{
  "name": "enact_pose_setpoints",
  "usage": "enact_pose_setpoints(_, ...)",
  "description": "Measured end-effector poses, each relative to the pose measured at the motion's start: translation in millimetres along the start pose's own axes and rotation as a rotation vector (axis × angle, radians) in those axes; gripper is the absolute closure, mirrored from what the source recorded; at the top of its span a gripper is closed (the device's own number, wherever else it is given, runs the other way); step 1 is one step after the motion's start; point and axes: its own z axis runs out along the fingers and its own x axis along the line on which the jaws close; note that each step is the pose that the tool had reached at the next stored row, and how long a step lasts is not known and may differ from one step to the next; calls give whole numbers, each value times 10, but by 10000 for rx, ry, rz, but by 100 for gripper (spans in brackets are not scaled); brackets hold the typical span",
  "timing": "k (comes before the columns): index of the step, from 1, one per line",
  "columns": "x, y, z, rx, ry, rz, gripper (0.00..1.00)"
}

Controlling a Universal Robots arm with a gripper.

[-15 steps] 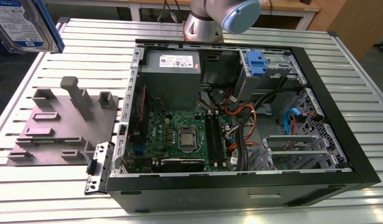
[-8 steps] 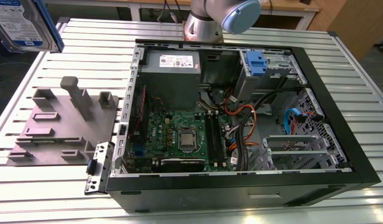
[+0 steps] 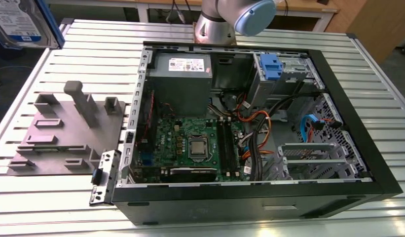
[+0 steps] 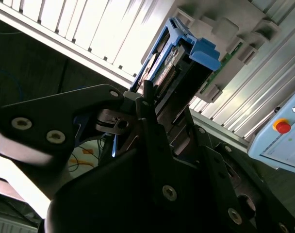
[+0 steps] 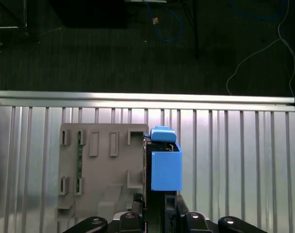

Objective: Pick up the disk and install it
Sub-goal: 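Pick up the disk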

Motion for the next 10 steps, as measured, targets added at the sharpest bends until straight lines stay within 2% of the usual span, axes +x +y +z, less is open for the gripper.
enact_pose_setpoints(7, -11, 10, -176, -1, 0, 0, 65)
enact_pose_setpoints(10, -13, 12, -210, 0, 0, 0, 65)
